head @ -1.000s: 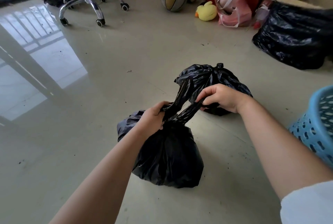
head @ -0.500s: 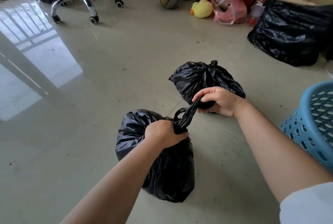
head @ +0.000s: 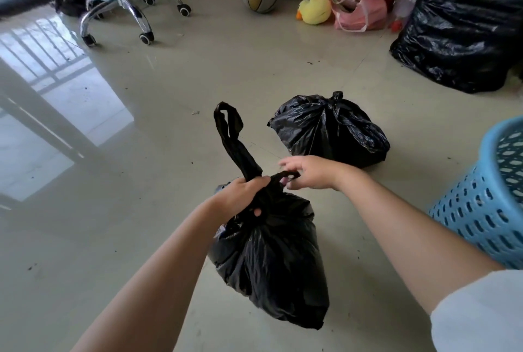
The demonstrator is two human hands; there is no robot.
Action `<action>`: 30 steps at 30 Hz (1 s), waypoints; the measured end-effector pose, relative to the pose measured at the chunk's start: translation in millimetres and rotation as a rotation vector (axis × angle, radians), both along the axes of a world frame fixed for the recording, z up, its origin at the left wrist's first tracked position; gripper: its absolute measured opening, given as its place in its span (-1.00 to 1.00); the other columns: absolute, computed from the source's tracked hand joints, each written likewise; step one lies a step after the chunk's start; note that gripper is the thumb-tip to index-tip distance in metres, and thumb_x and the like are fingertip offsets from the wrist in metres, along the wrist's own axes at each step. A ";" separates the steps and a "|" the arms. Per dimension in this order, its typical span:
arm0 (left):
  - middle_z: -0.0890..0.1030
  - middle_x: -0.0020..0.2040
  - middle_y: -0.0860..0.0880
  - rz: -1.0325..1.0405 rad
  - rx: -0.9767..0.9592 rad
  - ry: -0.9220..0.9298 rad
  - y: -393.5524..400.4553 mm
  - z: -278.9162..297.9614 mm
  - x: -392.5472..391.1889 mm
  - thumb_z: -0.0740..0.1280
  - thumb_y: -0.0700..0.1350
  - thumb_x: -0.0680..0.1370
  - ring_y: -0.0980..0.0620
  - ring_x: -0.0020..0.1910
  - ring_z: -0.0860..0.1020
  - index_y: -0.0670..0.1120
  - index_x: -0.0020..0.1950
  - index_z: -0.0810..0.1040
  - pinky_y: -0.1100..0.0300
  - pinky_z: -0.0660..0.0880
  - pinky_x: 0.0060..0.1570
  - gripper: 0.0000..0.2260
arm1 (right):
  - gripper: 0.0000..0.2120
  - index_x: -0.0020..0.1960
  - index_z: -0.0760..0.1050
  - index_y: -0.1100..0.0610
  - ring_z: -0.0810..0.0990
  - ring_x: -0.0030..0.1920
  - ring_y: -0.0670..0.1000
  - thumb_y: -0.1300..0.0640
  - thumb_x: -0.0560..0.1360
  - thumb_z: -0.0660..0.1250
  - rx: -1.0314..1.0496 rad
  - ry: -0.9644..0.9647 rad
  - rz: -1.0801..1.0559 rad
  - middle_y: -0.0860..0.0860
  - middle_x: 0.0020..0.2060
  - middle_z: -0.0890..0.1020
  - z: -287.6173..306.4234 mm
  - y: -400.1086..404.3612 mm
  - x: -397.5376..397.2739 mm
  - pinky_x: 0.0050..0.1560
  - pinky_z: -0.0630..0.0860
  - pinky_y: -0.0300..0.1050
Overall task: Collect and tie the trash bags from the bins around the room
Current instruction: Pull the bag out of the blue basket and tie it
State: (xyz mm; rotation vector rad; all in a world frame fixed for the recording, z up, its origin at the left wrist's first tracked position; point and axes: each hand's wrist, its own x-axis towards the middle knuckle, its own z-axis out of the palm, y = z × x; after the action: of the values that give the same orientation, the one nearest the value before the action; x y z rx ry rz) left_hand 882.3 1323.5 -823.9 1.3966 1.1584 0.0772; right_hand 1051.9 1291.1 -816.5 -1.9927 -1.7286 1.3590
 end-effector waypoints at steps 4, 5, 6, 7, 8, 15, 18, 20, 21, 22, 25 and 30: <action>0.42 -0.69 0.01 0.071 -0.083 -0.083 4.2 -1.7 -15.0 0.10 -0.05 0.61 0.13 -0.72 0.25 -0.15 -0.32 0.45 0.33 0.28 -0.59 -0.64 | -0.74 -0.31 0.41 0.16 0.57 -0.32 0.00 0.23 0.55 0.13 0.032 0.274 -0.357 0.06 -0.35 0.58 17.6 12.3 -7.1 -0.27 0.48 -0.16; 0.42 -0.68 0.00 0.110 -0.134 -0.115 5.3 -1.4 -18.8 0.09 -0.05 0.62 0.13 -0.74 0.25 -0.16 -0.31 0.46 0.36 0.26 -0.62 -0.64 | -0.69 -0.37 0.31 0.13 0.55 -0.40 -0.02 0.23 0.55 0.11 0.014 0.472 -0.480 0.02 -0.44 0.54 25.4 16.3 -4.0 -0.31 0.47 -0.18; 0.44 -0.67 0.00 0.147 -0.197 -0.163 8.0 -0.5 -24.0 0.08 -0.04 0.62 0.13 -0.74 0.27 -0.17 -0.28 0.46 0.38 0.26 -0.63 -0.64 | -0.65 -0.41 0.25 0.11 0.52 -0.44 -0.04 0.22 0.55 0.10 -0.010 0.628 -0.554 0.00 -0.50 0.50 34.3 20.9 -2.3 -0.31 0.47 -0.18; 0.49 -0.64 -0.02 0.176 -0.274 -0.224 11.2 -0.1 -28.3 0.05 -0.05 0.63 0.13 -0.73 0.32 -0.17 -0.25 0.47 0.40 0.29 -0.64 -0.63 | -0.63 -0.43 0.21 0.10 0.49 -0.44 -0.04 0.19 0.55 0.10 -0.036 0.717 -0.583 -0.02 -0.55 0.46 42.5 24.6 -2.1 -0.29 0.46 -0.16; 0.54 -0.60 -0.03 0.190 -0.351 -0.292 14.5 0.9 -31.5 0.02 -0.05 0.64 0.12 -0.70 0.39 -0.17 -0.20 0.48 0.41 0.34 -0.62 -0.63 | -0.62 -0.44 0.20 0.09 0.45 -0.42 -0.04 0.16 0.55 0.10 -0.053 0.778 -0.596 -0.04 -0.57 0.44 50.1 27.1 -5.6 -0.27 0.45 -0.14; 0.70 -0.39 -0.08 0.389 -0.510 -0.508 30.3 4.7 -41.1 0.02 -0.10 0.64 0.13 -0.54 0.60 -0.17 -0.08 0.52 0.38 0.53 -0.49 -0.68 | -0.54 -0.50 0.19 0.09 0.32 -0.61 -0.05 0.02 0.55 0.19 -0.048 0.975 -0.776 -0.03 -0.71 0.26 59.9 29.9 -41.7 -0.39 0.44 -0.26; 0.61 -0.54 -0.02 0.581 -0.507 -0.524 39.0 -0.4 -49.4 0.13 -0.19 0.60 0.16 -0.65 0.50 -0.16 -0.29 0.58 0.43 0.46 -0.56 -0.66 | -0.39 -0.68 0.18 0.06 0.22 -0.72 -0.09 0.06 0.54 0.17 -0.239 0.803 -0.680 -0.06 -0.75 0.21 35.7 16.7 -40.1 -0.44 0.44 -0.25; 0.56 -0.59 0.01 0.586 -0.491 -0.483 39.1 -4.9 -53.1 0.16 -0.23 0.59 0.17 -0.68 0.44 -0.16 -0.41 0.57 0.43 0.44 -0.55 -0.61 | -0.42 -0.66 0.22 0.07 0.18 -0.74 -0.11 0.06 0.55 0.14 -0.362 0.706 -0.607 -0.08 -0.75 0.18 18.7 5.5 -36.7 -0.38 0.35 -0.18; 0.55 -0.59 0.02 0.575 -0.474 -0.461 37.7 -5.9 -53.3 0.18 -0.25 0.58 0.18 -0.68 0.43 -0.15 -0.38 0.53 0.42 0.44 -0.53 -0.66 | -0.49 -0.58 0.28 0.08 0.18 -0.74 -0.12 0.06 0.55 0.13 -0.409 0.668 -0.577 -0.08 -0.75 0.18 13.1 0.6 -35.8 -0.37 0.33 -0.17; 0.55 -0.60 0.04 0.570 -0.455 -0.446 36.5 -6.3 -53.0 0.19 -0.26 0.57 0.19 -0.68 0.42 -0.14 -0.34 0.49 0.41 0.45 -0.50 -0.71 | -0.58 -0.47 0.31 0.10 0.18 -0.73 -0.14 0.06 0.57 0.13 -0.440 0.635 -0.545 -0.08 -0.75 0.18 9.6 -3.6 -35.4 -0.37 0.32 -0.18; 0.56 -0.58 0.05 0.588 -0.440 -0.483 35.9 -8.1 -52.6 0.17 -0.25 0.58 0.20 -0.67 0.44 -0.13 -0.35 0.49 0.40 0.45 -0.50 -0.69 | -0.73 -0.28 0.35 0.10 0.17 -0.72 -0.16 0.06 0.58 0.14 -0.434 0.576 -0.473 -0.10 -0.75 0.18 5.1 -8.6 -31.4 -0.38 0.27 -0.22; 0.47 -0.39 0.00 0.547 -0.453 -0.540 30.7 -10.8 -54.3 0.06 -0.19 0.62 0.13 -0.57 0.47 -0.11 -0.32 0.37 0.38 0.46 -0.49 -0.68 | -0.72 -0.29 0.41 0.13 0.18 -0.71 -0.18 0.06 0.56 0.18 -0.390 0.507 -0.403 -0.12 -0.73 0.21 10.1 -8.4 -18.1 -0.34 0.28 -0.21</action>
State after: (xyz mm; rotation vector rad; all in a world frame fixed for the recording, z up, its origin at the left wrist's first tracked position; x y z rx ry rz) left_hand 828.0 1354.2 -834.7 0.5776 0.9844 0.5151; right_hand 1033.8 1282.7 -806.4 -1.8007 -0.8431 1.9227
